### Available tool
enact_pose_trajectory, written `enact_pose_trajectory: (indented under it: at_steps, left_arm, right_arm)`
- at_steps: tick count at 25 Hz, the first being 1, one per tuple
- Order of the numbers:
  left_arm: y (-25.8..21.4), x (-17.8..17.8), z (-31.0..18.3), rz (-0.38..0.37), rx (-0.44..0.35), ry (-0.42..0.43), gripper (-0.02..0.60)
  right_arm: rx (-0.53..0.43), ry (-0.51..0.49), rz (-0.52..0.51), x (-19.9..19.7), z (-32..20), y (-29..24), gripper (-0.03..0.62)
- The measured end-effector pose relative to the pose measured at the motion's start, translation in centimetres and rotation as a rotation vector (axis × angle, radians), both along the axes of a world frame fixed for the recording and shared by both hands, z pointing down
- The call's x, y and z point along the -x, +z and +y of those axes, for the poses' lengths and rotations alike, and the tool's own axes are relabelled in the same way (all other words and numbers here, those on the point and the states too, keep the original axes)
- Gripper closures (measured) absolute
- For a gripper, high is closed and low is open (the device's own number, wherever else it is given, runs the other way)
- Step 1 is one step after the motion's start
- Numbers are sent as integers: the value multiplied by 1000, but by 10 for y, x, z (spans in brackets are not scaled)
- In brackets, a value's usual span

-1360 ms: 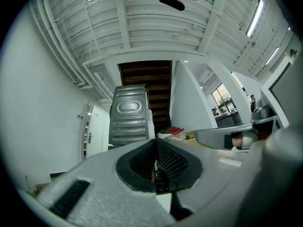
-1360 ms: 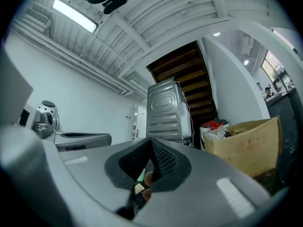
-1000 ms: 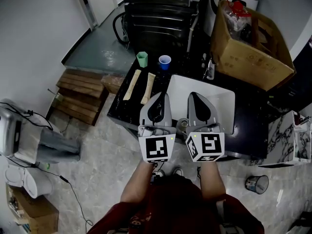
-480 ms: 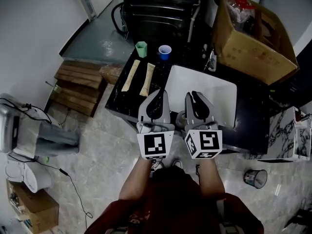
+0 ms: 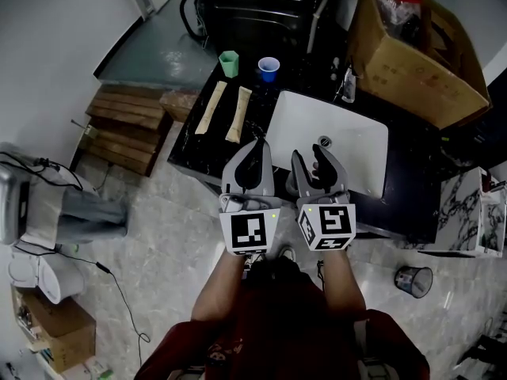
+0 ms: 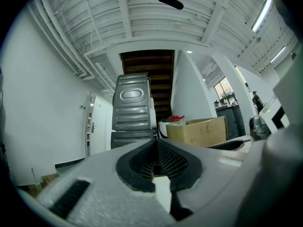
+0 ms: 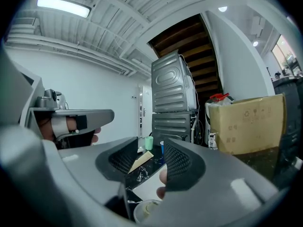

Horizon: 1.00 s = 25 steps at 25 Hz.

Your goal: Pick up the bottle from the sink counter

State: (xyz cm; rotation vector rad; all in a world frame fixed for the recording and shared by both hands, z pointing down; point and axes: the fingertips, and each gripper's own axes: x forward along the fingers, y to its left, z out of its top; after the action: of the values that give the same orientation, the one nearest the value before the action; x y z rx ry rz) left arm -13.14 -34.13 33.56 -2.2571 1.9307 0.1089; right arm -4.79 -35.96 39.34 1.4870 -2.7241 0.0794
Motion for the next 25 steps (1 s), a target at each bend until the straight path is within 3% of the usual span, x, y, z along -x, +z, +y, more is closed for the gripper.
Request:
enact_pose_trajectory:
  at_steps: [6, 11, 19, 25]
  left_arm:
    - [26, -2, 1, -18, 93, 2, 578]
    - [32, -1, 1, -14, 84, -2, 578]
    - [51, -1, 4, -14, 150, -8, 578]
    - [57, -3, 2, -9, 156, -8, 578]
  right_arm:
    - [40, -31, 34, 3, 3, 26, 356]
    - [61, -53, 67, 8, 5, 46, 267]
    - [117, -76, 88, 9, 7, 76, 224]
    - [161, -85, 113, 10, 6, 101, 163]
